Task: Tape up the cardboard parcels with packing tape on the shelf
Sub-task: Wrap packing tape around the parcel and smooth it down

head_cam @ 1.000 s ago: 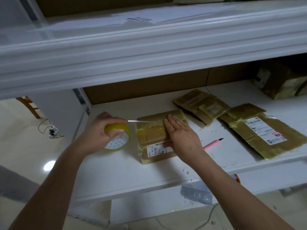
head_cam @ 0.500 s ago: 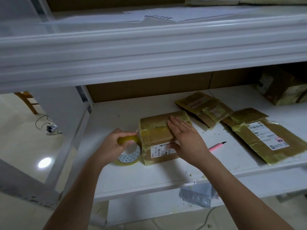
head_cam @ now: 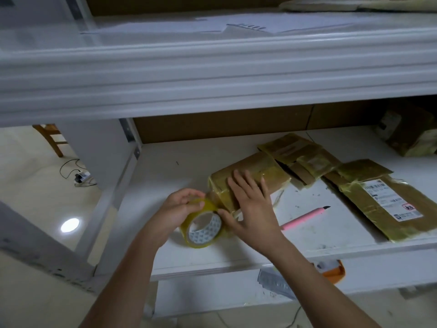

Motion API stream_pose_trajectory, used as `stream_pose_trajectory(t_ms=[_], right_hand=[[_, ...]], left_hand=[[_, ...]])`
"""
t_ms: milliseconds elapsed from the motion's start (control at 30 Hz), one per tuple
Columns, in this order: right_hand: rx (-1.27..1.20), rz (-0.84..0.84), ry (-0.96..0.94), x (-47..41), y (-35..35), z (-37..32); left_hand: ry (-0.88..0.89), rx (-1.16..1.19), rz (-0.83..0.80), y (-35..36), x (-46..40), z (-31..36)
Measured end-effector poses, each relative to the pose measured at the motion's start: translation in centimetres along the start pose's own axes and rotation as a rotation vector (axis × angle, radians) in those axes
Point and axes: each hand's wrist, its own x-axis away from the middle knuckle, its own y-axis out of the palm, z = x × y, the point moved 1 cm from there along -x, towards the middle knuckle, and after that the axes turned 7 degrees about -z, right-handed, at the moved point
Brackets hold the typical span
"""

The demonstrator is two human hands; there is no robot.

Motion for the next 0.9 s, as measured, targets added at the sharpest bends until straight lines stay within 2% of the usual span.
stream_pose_trajectory(t_ms=[67, 133, 267, 467, 567, 667, 800, 900], right_hand=[[-0.087, -0.012, -0.066, -0.8, 0.2, 1.0], [-0.208, -0.127, -0.155, -1.9, -0.4, 2.3], [-0.357, -0.229, -0.187, -3.2, -1.2, 3.3], [-0.384, -0.154, -0.138, -2.0, -0.8, 3.8], [-0.346, -0.048, -0.080, -1.7, -0.3, 2.8], [-0.320, 0.059, -0.048, -1.6, 0.5, 2.4], [-0.301, 0.010, -0.118, -2.6, 1.0, 2.4], [-0.315, 0.018, -0.113, -3.0, 1.0, 2.5]], left_hand=[[-0.086, 0.090, 0.001, 0.0, 0.1, -0.7], [-0.161, 0.093, -0.050, 0.6, 0.2, -1.8], [-0.135, 0.145, -0.037, 2.7, 0.1, -3.1], [-0.060, 0.275, -0.026, 4.0, 0.9, -4.4], [-0.064, 0.372, 0.017, 4.5, 1.0, -5.0], [-0.082, 0.329, 0.082, 5.1, 0.7, -4.9], [-0.141, 0.259, 0.122, 5.2, 0.0, -4.4], [-0.106, 0.260, 0.151, 5.2, 0.1, -4.2]])
